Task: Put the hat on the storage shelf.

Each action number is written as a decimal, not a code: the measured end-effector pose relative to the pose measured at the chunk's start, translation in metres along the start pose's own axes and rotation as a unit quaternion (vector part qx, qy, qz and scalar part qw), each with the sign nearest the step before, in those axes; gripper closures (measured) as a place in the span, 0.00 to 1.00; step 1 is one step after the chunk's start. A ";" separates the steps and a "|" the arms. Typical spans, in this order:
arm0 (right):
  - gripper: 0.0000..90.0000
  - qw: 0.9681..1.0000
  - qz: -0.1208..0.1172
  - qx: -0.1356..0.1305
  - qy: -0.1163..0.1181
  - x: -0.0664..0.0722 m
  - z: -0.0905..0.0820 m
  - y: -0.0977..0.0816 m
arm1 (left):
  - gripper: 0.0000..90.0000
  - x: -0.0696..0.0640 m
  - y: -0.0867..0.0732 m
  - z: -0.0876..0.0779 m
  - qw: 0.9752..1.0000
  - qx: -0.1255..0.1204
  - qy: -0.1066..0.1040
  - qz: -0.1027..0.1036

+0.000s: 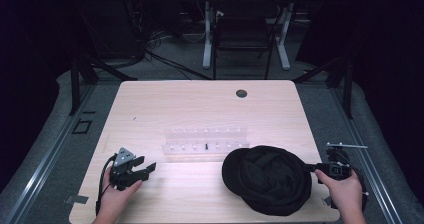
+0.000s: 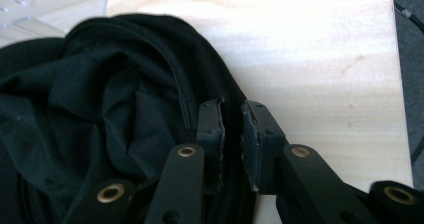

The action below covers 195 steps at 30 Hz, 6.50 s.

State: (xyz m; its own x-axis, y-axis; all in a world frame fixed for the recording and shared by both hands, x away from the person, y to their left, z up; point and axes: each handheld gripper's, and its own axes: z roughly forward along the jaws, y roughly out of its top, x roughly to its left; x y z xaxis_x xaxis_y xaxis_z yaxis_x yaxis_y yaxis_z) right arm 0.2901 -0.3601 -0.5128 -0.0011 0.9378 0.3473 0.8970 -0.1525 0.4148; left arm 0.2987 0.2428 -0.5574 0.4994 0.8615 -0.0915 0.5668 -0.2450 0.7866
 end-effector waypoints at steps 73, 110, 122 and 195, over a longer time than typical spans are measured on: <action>0.97 0.990 -0.019 0.137 0.035 0.024 -0.031 0.024 | 0.50 -0.002 0.000 0.002 1.000 0.003 0.003 0.002; 0.97 0.978 -0.093 0.170 -0.083 0.096 -0.057 0.057 | 0.50 0.000 0.000 0.000 1.000 0.002 0.006 0.002; 0.97 0.979 -0.084 0.174 -0.065 0.113 -0.074 0.070 | 0.50 -0.001 0.000 0.000 1.000 0.001 0.005 0.003; 0.98 0.904 0.035 0.121 0.409 0.145 -0.101 0.090 | 0.47 0.000 0.000 0.000 1.000 -0.005 0.005 -0.004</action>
State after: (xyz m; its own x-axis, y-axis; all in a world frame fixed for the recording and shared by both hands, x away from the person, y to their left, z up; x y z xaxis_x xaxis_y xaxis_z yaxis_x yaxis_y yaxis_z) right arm 0.3257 -0.2692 -0.3400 -0.1790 0.3681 0.9124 0.9778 -0.0365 0.2065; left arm 0.2988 0.2426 -0.5577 0.4886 0.8678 -0.0910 0.5643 -0.2347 0.7915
